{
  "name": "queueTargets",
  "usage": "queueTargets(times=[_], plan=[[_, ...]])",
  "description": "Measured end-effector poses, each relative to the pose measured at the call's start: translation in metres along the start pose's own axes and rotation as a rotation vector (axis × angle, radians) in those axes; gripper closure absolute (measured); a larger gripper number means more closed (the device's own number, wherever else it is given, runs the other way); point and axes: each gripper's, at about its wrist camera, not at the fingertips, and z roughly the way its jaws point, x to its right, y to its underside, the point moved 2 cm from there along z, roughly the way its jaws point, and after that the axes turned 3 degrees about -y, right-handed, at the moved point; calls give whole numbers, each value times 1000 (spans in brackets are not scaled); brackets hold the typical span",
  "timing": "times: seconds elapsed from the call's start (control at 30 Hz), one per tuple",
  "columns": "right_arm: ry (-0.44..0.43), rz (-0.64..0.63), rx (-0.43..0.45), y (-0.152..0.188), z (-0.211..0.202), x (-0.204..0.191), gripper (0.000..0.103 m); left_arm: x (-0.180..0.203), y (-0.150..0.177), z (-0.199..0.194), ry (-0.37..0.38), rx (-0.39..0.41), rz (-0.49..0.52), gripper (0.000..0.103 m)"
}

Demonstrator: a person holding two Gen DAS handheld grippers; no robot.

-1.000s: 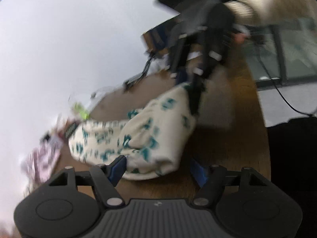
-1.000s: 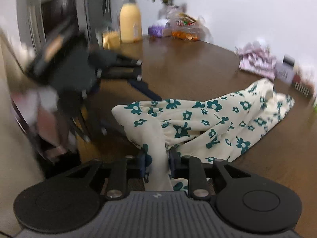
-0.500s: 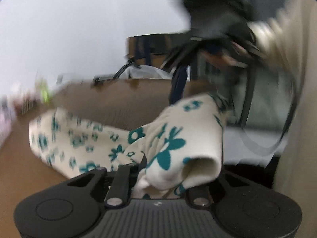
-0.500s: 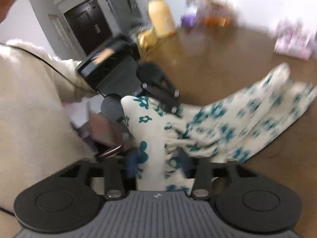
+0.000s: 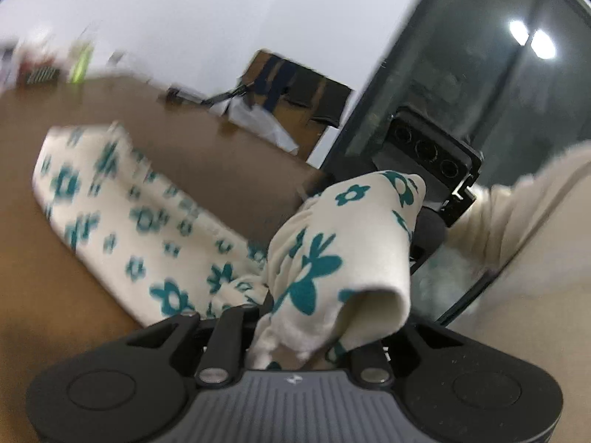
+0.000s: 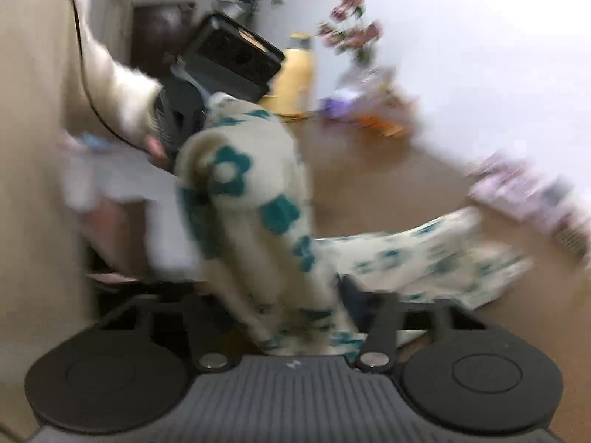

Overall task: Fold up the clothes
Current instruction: 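Lift the folded end with both grippers and fold it over again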

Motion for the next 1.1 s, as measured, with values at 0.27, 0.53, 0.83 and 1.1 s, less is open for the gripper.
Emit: queueTargets(times=[0.27, 0.53, 0.83, 1.1], plan=[[-273, 625, 45, 23, 3, 65, 84, -22, 1, -1, -23, 78, -228, 56], [-324, 900, 5, 39, 10, 89, 84, -45, 1, 2, -54, 115, -400, 74], [-20, 1022, 152, 43, -23, 102, 48, -75, -4, 19, -31, 108, -551, 74], [153, 1025, 221, 45, -18, 74, 94, -57, -4, -12, -169, 166, -428, 39]])
